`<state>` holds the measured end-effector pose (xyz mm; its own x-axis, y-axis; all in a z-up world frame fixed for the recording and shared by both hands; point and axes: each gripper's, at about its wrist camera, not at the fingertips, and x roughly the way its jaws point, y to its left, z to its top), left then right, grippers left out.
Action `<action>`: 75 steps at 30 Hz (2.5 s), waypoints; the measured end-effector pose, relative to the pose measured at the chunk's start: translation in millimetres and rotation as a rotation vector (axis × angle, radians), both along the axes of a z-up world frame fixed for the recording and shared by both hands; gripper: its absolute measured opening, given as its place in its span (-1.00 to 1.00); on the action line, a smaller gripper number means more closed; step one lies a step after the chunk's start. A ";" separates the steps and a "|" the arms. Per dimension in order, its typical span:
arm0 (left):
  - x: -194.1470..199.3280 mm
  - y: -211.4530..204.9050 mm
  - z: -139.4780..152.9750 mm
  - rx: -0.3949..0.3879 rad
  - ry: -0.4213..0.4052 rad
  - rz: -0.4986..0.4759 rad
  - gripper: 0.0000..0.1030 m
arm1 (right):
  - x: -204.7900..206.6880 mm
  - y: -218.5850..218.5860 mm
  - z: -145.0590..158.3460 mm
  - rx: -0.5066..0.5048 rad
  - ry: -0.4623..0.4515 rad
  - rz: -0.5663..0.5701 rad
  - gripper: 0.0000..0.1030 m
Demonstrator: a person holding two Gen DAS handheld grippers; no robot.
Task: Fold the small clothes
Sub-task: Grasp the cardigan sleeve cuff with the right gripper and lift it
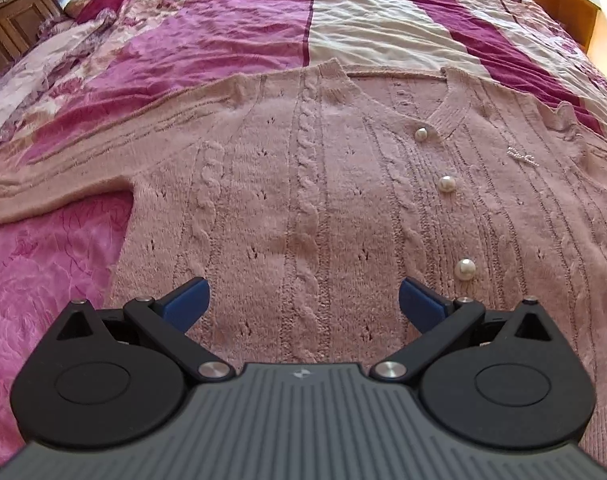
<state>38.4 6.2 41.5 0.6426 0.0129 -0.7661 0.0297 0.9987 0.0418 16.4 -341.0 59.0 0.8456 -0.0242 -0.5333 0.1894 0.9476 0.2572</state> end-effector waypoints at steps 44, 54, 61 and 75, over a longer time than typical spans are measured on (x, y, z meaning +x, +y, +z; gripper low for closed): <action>6.5 7.8 -2.8 0.051 0.030 0.068 1.00 | 49.6 -172.9 10.9 0.206 -0.221 -0.306 -0.84; -3.9 19.0 4.9 0.022 0.006 0.079 1.00 | 36.4 -114.2 78.4 0.079 -0.347 -0.185 -0.84; -5.1 29.8 12.2 0.049 -0.016 0.091 1.00 | 59.9 -58.1 98.0 0.010 -0.325 -0.070 -0.84; -2.8 80.2 29.3 0.070 -0.039 0.145 1.00 | 103.1 66.5 101.6 0.024 -0.297 0.108 -0.84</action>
<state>35.6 86.3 70.8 0.6592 0.1603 -0.7347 -0.1176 0.9870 0.1099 119.5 -274.5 160.6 0.9613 0.0837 -0.2623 0.0014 0.9511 0.3089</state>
